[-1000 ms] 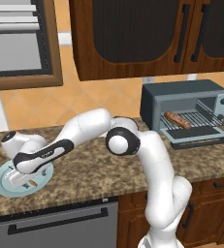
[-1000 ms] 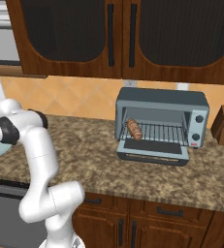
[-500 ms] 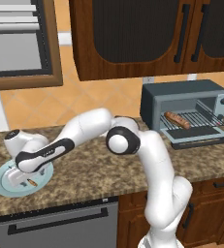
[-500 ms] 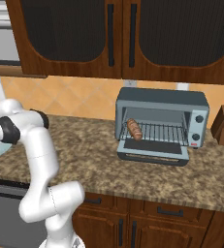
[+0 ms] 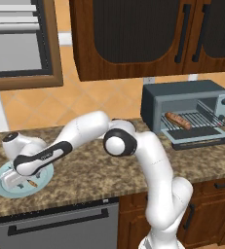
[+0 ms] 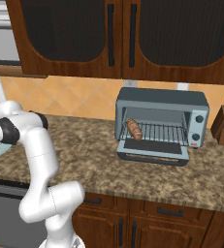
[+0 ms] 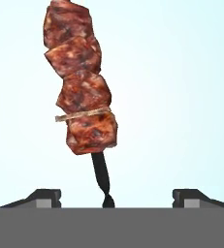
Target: Pick up the kebab skewer and baguette bread, and place them inside the toaster oven. Close the toaster oven door and start by setting the timer.
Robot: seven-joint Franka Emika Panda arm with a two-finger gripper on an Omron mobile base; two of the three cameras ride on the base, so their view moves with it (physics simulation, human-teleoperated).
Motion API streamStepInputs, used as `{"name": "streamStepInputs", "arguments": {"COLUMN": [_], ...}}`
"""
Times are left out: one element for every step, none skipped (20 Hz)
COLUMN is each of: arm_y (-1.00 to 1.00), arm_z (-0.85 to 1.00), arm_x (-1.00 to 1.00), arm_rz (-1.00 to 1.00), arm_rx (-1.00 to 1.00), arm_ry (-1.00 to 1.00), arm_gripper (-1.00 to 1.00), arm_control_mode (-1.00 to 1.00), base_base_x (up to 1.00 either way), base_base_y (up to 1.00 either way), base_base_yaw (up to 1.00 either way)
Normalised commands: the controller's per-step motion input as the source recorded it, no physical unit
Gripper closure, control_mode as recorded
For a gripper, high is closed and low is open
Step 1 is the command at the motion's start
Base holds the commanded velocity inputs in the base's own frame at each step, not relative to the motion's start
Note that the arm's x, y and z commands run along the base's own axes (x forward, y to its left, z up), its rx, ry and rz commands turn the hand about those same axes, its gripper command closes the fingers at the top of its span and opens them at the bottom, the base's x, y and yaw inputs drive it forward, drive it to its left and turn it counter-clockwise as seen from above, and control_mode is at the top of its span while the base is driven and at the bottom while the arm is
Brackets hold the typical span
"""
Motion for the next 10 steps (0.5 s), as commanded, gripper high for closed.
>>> {"name": "streamStepInputs", "arguments": {"arm_y": [0.00,0.00,0.00,0.00,-0.09,-0.04,-0.04,-0.09,-0.17,-0.28], "arm_z": [-0.05,-0.04,-0.04,-0.03,-0.06,-0.12,-0.15,-0.11,-0.14,-0.11], "arm_x": [0.14,0.04,0.00,0.00,-0.06,-0.04,-0.02,-0.04,-0.09,-0.16], "arm_rz": [0.00,0.00,0.00,0.00,0.00,-0.01,-0.01,-0.01,-0.01,-0.01], "arm_rx": [0.00,0.00,0.00,0.00,0.00,0.00,0.00,0.00,0.00,0.00], "arm_ry": [0.00,0.00,0.00,0.00,0.00,0.00,0.00,0.00,0.00,0.00], "arm_gripper": [-1.00,-1.00,-1.00,-1.00,1.00,1.00,1.00,1.00,1.00,1.00], "arm_control_mode": [-1.00,-1.00,-1.00,-1.00,-1.00,-1.00,-1.00,-1.00,-1.00,-1.00], "base_base_x": [0.00,0.00,0.00,0.00,0.00,0.00,0.00,0.00,0.00,0.00], "base_base_y": [0.00,0.00,0.00,0.00,0.00,0.00,0.00,0.00,0.00,0.00], "base_base_yaw": [0.00,0.00,0.00,0.00,0.00,0.00,0.00,0.00,0.00,0.00]}}
